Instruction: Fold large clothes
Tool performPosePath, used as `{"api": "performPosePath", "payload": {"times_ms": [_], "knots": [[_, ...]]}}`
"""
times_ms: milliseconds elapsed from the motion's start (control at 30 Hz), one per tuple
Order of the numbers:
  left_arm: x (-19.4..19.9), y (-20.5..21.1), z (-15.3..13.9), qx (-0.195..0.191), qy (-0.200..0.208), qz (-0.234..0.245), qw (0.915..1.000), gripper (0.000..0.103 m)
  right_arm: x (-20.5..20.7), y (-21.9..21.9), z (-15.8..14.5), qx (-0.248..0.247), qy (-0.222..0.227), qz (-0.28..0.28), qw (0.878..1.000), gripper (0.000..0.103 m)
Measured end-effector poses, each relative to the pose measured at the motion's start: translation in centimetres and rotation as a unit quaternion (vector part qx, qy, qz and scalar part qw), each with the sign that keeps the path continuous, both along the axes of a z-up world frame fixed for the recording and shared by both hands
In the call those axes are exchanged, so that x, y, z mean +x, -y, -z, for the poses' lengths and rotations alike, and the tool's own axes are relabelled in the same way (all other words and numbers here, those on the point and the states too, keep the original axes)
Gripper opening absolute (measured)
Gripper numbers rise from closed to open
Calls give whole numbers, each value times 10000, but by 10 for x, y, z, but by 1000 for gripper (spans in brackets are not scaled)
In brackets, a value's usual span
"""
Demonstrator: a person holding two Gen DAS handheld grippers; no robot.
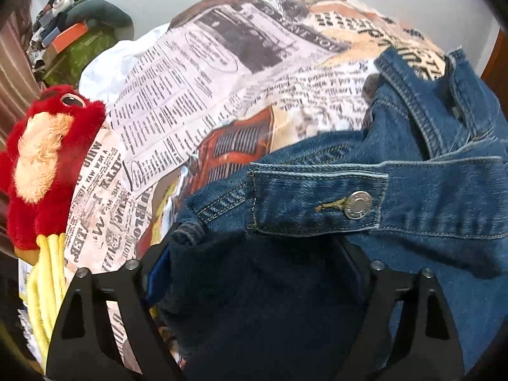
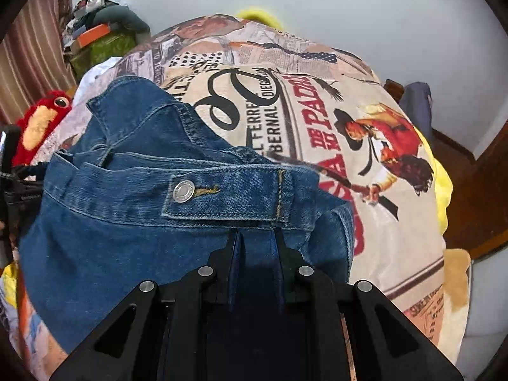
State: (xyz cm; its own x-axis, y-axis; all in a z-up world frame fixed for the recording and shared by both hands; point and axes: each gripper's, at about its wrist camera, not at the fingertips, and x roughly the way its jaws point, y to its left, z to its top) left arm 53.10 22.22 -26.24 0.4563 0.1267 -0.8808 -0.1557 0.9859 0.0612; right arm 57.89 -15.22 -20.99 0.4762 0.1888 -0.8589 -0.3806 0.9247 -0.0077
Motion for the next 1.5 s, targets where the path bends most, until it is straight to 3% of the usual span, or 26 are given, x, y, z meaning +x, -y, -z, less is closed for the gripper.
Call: {"api": "performPosePath", "payload": {"times_ms": [33, 67, 167, 400, 500, 600, 700, 800, 867, 1000, 1067, 1200, 1333, 1400, 1500], "knots": [[-3, -1, -2, -101, 78, 10, 9999, 66, 1, 1, 1, 11, 4, 31, 10000, 14], [-4, -3, -5, -173, 116, 7, 9998, 45, 2, 1, 1, 12, 13, 47, 10000, 14], [-6, -12, -11, -243, 116, -194, 9994, 25, 2, -2, 1, -165, 108, 44, 9998, 14], [-8, -38, -24, -95, 109, -662, 9977, 20, 1, 3, 4, -1202, 501, 130, 9914, 14], [-11, -46, -22, -207, 27, -761, 9969, 20, 1, 23, 5, -622, 264, 162, 9976, 14], [-12, -46, -20, 262, -73, -800, 9964, 20, 2, 28, 1, -506, 140, 268, 9983, 14], [-24, -57, -30, -338, 92, -761, 9965, 20, -6, 24, -12, -540, 122, 249, 9982, 14], [-37, -55, -48, -310, 320, -655, 9969, 20, -19, 17, -35, -192, 269, 47, 9994, 14], [-45, -45, -59, -154, 356, -421, 9984, 21, -27, 11, -48, 127, 275, 1, 9995, 14], [-55, -23, -73, -327, 413, 24, 9986, 29, -40, -9, -67, 912, 7, -227, 9956, 14], [-62, -8, -78, -383, 463, 254, 9979, 41, -48, -30, -70, 1042, -76, -475, 9934, 14], [-70, 27, -75, -623, 487, 695, 9944, 55, -66, -82, -60, 726, -202, -1066, 9914, 14], [-73, 49, -59, -852, 298, 883, 9920, 63, -79, -114, -27, 228, -440, -1428, 9885, 14], [-74, 58, -42, -691, 114, 956, 9930, 67, -81, -119, -3, -216, -513, -1457, 9878, 14], [-81, 60, -22, -306, -51, 957, 9949, 83, -89, -111, 3, -178, -196, -1609, 9866, 14]]}}
